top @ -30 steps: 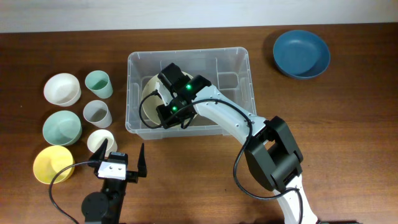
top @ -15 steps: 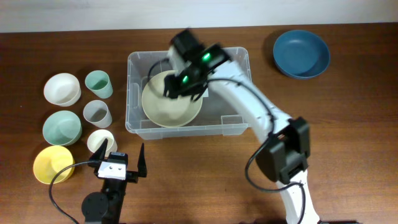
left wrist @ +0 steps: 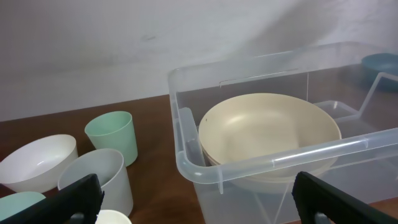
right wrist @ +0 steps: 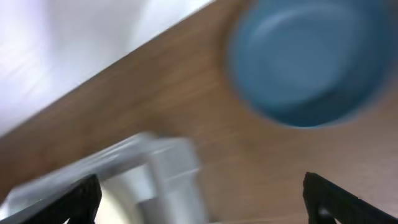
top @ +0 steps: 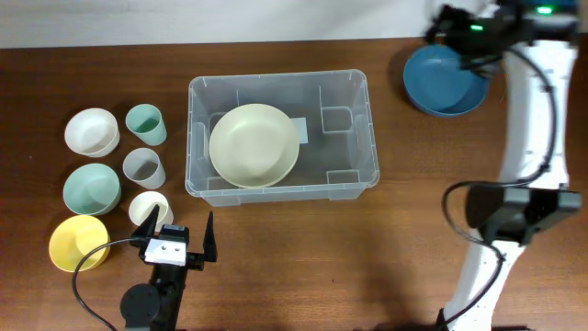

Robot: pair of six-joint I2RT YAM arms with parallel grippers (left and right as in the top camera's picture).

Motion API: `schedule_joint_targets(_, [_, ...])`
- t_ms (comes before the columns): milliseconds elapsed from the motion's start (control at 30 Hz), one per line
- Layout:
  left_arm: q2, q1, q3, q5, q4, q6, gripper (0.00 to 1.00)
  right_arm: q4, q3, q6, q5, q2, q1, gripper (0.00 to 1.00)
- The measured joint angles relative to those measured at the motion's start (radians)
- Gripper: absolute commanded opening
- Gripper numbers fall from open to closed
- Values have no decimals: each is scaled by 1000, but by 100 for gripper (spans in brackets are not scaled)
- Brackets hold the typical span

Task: Pack container
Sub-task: 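Move the right gripper to the dark teal plate and grip its rim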

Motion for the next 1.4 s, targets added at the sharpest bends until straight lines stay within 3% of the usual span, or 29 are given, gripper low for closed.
schedule_joint_targets(167, [0, 0, 0, 0, 0, 0, 99, 76, -117, 2, 24, 19, -117, 99])
schedule_joint_targets(500, [0, 0, 0, 0, 0, 0, 99, 282, -335, 44, 72, 146, -128, 99])
schedule_joint_targets(1000, [0, 0, 0, 0, 0, 0, 99, 278, -347, 181, 155, 247, -128, 100])
schedule_joint_targets(1200, [0, 0, 0, 0, 0, 0, 99, 265, -347, 222, 185, 260, -129, 93])
schedule_joint_targets(1400, [0, 0, 0, 0, 0, 0, 99, 261, -349, 236, 196, 260, -132, 67])
